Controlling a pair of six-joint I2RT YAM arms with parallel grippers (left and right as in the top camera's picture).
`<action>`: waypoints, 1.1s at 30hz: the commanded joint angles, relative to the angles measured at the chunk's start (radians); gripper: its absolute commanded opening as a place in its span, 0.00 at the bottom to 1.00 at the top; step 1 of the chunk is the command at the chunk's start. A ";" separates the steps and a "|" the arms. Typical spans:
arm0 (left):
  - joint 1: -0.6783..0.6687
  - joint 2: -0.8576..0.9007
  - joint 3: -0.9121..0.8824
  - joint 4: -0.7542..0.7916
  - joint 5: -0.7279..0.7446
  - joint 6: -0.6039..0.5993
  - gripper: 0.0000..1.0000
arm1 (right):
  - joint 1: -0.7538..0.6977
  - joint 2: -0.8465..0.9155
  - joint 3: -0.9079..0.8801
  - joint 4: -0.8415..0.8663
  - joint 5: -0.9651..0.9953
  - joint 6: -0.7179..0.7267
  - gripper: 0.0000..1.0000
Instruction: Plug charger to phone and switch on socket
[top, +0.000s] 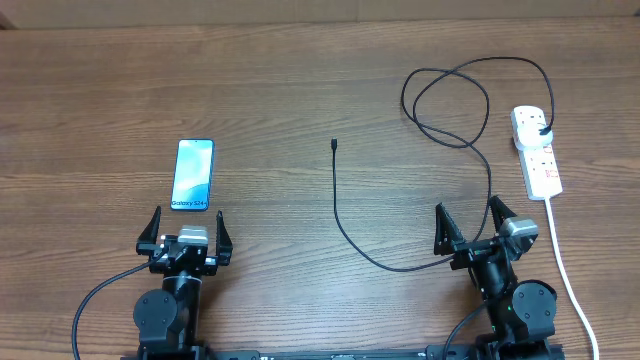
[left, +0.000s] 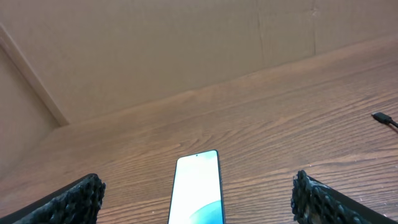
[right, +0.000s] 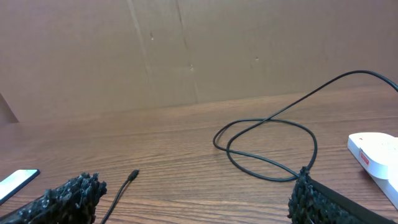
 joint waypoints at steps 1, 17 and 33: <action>0.005 -0.011 -0.005 -0.001 -0.006 0.019 1.00 | 0.003 -0.010 -0.011 0.003 0.006 0.003 1.00; 0.005 -0.010 -0.002 0.050 0.129 -0.066 0.99 | 0.003 -0.010 -0.011 0.003 0.006 0.003 1.00; 0.005 0.023 0.284 -0.161 0.033 -0.244 1.00 | 0.003 -0.010 -0.011 0.003 0.006 0.003 1.00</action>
